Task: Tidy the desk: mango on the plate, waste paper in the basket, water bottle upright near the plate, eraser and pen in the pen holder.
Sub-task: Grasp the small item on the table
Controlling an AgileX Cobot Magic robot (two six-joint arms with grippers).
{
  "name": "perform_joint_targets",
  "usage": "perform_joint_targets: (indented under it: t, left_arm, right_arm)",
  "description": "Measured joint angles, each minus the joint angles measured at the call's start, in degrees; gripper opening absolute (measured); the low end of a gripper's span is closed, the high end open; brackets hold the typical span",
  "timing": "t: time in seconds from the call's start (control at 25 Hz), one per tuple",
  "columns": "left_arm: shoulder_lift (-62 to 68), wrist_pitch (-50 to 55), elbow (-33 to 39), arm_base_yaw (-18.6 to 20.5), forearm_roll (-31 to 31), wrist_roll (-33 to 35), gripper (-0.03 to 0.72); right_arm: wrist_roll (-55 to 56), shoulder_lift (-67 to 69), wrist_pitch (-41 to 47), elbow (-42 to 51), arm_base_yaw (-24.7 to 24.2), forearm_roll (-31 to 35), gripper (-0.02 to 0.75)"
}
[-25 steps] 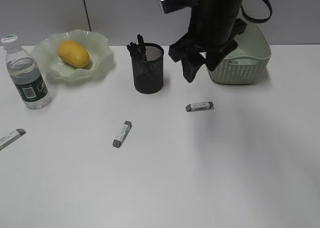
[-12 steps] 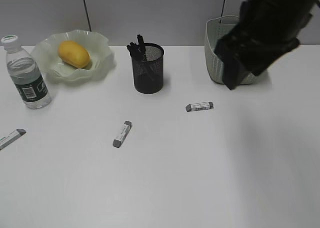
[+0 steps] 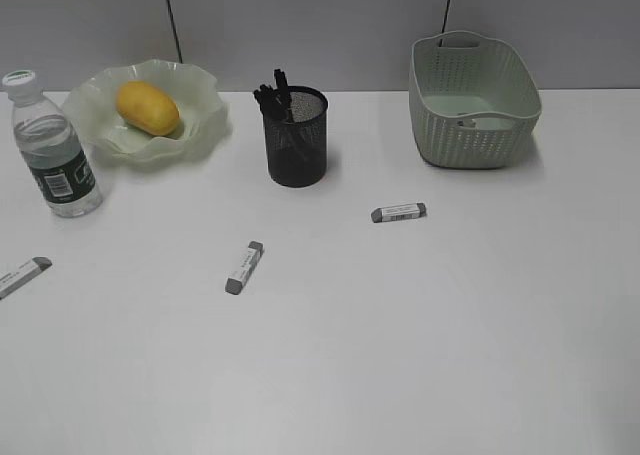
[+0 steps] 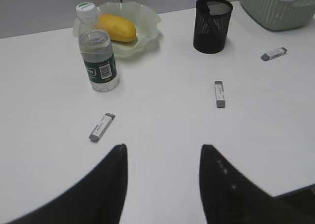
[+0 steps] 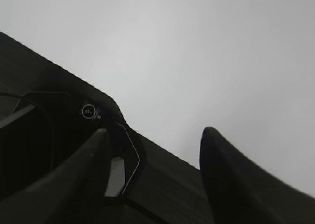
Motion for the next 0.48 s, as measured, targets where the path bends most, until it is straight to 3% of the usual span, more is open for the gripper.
perform_joint_targets:
  t: [0.48]
  left_arm:
    - [0.0, 0.0, 0.0, 0.0, -0.2, 0.0, 0.333]
  right_arm:
    - [0.6, -37.8, -2.0, 11.9, 0.0, -0.7, 0.459]
